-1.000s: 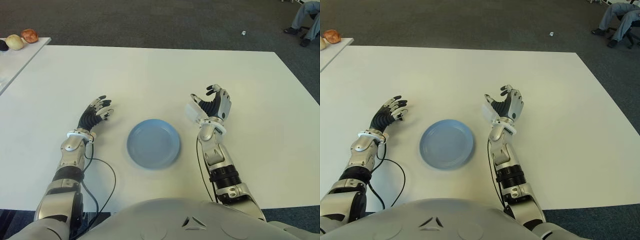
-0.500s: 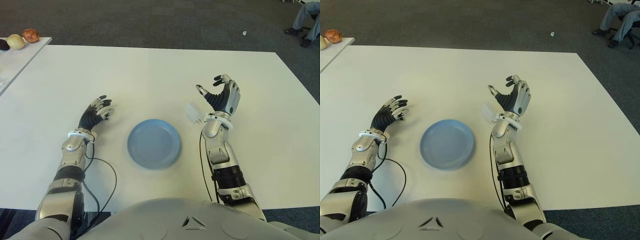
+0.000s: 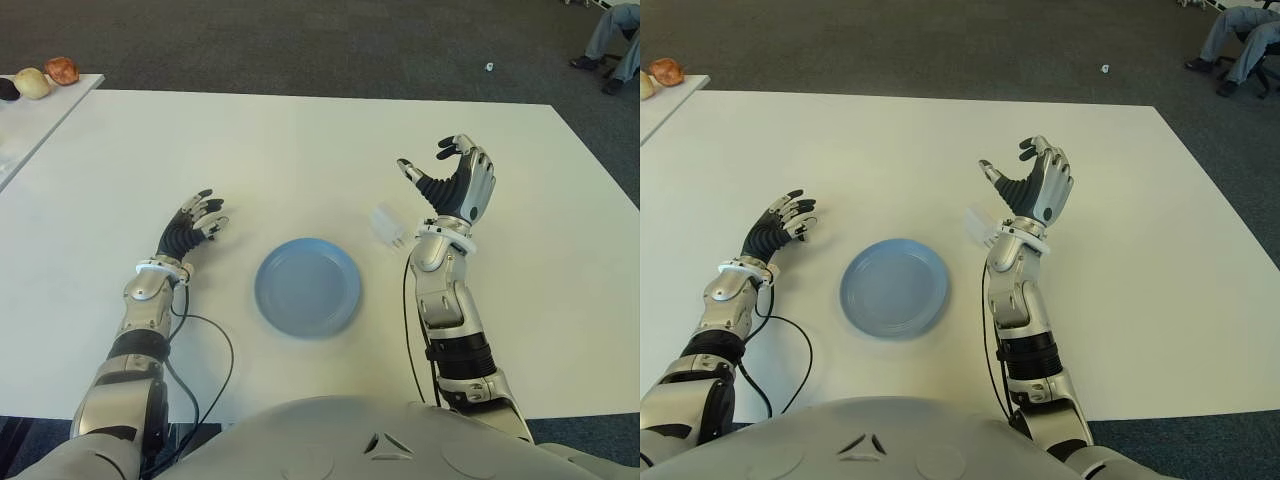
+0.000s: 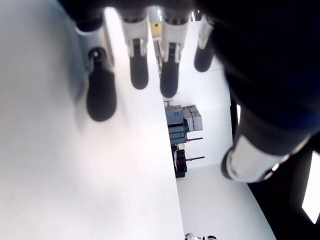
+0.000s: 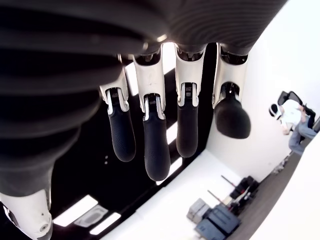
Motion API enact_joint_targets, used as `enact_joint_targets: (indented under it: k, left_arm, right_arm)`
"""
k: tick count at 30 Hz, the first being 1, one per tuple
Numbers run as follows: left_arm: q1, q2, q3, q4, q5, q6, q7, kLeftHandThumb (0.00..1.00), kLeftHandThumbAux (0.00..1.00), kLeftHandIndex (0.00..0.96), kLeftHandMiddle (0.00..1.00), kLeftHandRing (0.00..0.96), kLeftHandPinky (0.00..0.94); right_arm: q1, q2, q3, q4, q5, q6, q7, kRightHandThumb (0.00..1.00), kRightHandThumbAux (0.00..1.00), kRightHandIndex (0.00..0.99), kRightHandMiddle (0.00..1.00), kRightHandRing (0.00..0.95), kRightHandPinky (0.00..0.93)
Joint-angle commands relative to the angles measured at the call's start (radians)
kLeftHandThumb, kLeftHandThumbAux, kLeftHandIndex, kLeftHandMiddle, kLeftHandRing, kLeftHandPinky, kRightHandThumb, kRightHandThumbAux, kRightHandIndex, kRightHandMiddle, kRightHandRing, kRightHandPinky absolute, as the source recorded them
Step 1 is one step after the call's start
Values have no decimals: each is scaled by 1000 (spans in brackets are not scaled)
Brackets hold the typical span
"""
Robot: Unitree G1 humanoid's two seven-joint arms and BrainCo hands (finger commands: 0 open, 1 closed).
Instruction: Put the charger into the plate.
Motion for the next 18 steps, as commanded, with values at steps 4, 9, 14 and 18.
enact_joint_targets:
  k: [4, 9, 14, 18]
  left_arm:
    - [31, -7, -26, 33, 31, 32, 1, 65, 724, 115, 211, 170, 112]
    - [34, -10, -25, 32, 29, 32, 4, 57, 724, 108, 207, 169, 117]
    - [32, -17, -15, 37, 16, 25, -2, 61, 720, 117, 214, 177, 134]
    - [33, -18, -19, 39, 19, 22, -4, 69, 715, 122, 216, 178, 128]
  right_arm:
    - [43, -179, -39, 86, 154, -241, 177, 865, 664, 365, 545, 581, 501]
    - [55, -278, -26, 79, 201, -307, 342, 621, 480, 149, 231, 206, 174]
    - [68, -348, -17, 95, 223, -364, 438, 498, 398, 70, 88, 62, 53]
    - [51, -435, 16, 167, 175, -470, 468, 417, 326, 20, 21, 12, 10]
